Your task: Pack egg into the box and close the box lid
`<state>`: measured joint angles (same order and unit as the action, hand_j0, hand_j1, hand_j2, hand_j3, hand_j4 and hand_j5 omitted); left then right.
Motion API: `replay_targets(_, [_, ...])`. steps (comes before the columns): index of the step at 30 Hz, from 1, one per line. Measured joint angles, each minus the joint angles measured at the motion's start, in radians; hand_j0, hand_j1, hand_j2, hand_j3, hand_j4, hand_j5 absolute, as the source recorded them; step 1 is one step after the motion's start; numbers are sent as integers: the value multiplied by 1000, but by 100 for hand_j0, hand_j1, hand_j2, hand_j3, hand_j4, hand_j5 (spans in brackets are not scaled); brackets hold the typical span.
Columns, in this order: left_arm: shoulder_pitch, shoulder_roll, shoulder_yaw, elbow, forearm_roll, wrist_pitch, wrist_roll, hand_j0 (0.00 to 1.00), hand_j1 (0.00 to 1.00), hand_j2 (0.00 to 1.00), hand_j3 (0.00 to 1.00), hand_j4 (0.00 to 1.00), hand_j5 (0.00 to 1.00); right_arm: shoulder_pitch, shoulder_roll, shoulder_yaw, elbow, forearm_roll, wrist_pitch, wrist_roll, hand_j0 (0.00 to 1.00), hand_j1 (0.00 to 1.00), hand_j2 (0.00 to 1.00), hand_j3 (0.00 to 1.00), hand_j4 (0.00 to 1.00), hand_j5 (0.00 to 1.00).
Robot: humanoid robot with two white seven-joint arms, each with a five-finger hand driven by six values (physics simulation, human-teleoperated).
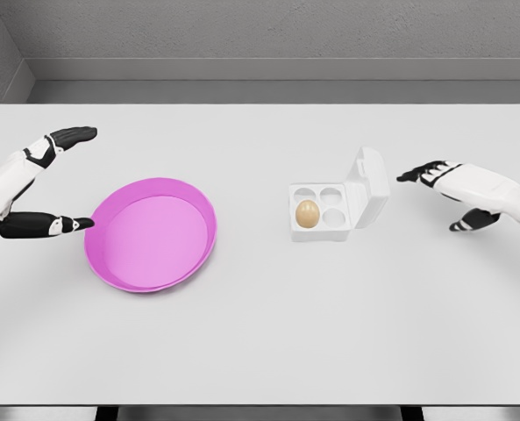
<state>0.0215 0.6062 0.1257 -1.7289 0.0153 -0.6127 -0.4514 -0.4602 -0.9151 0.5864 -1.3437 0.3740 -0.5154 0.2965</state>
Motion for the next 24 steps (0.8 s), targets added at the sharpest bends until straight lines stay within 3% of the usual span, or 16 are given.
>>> replay_targets(24, [-5, -2, -20, 7, -2, 0, 0, 100, 100, 100, 100, 100, 100, -6, 5, -1, -110, -2, -96, 0, 100, 100, 100, 100, 100, 100])
